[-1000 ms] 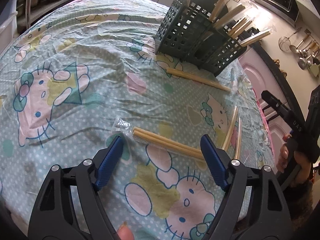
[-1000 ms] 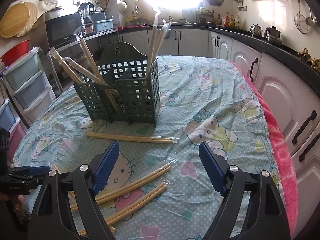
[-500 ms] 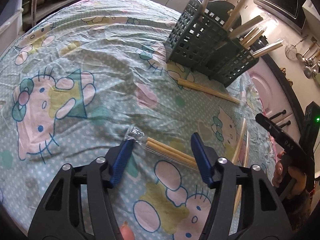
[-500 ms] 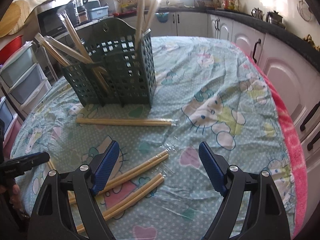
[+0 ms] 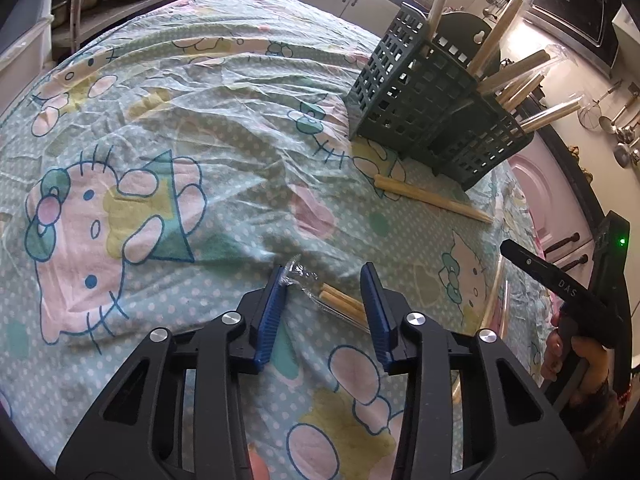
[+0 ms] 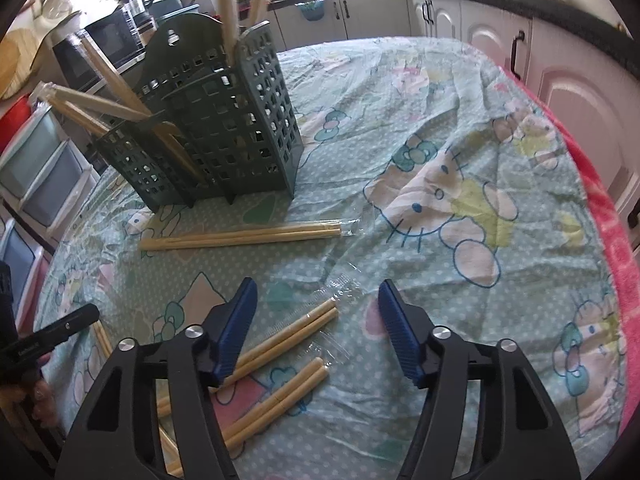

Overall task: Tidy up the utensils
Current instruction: 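Close the left tool on a wrapped chopstick pair while the right tool grasps a chopstick, then lift both held chopsticks up over the green basket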

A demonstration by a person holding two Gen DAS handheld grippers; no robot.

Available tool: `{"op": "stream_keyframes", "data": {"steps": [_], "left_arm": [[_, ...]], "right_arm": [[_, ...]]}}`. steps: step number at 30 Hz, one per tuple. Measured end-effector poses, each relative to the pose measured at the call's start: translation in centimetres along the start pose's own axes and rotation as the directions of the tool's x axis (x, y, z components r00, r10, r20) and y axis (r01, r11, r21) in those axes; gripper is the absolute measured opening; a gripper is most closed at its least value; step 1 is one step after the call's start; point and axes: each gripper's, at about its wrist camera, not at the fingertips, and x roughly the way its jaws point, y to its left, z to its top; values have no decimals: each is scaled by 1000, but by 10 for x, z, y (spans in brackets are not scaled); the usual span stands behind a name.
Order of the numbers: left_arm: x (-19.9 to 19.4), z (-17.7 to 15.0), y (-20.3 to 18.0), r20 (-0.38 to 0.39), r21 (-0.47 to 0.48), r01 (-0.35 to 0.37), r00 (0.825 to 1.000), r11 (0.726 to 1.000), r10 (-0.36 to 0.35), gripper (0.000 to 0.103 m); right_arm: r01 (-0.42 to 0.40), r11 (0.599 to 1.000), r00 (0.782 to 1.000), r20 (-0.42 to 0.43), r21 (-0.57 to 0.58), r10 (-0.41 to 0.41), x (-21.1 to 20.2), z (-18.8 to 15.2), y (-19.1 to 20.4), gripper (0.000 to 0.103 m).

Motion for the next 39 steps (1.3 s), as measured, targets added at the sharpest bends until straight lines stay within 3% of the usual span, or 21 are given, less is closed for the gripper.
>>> {"op": "stream_keyframes", "data": {"steps": [21, 30, 39], "left_arm": [[1, 4, 8, 0, -12, -9, 1000, 1000, 9, 16], [-1, 8, 12, -2, -35, 28, 1000, 999, -28, 6], [-16, 13, 4, 35, -12, 63, 997, 998, -63, 4]], "right_arm": [[40, 999, 999, 18, 21, -41, 7, 2, -9, 6], [13, 1000, 999, 53, 11, -13, -6, 6, 0, 3], [-28, 998, 993, 118, -48, 34, -33, 12, 26, 3]]}}
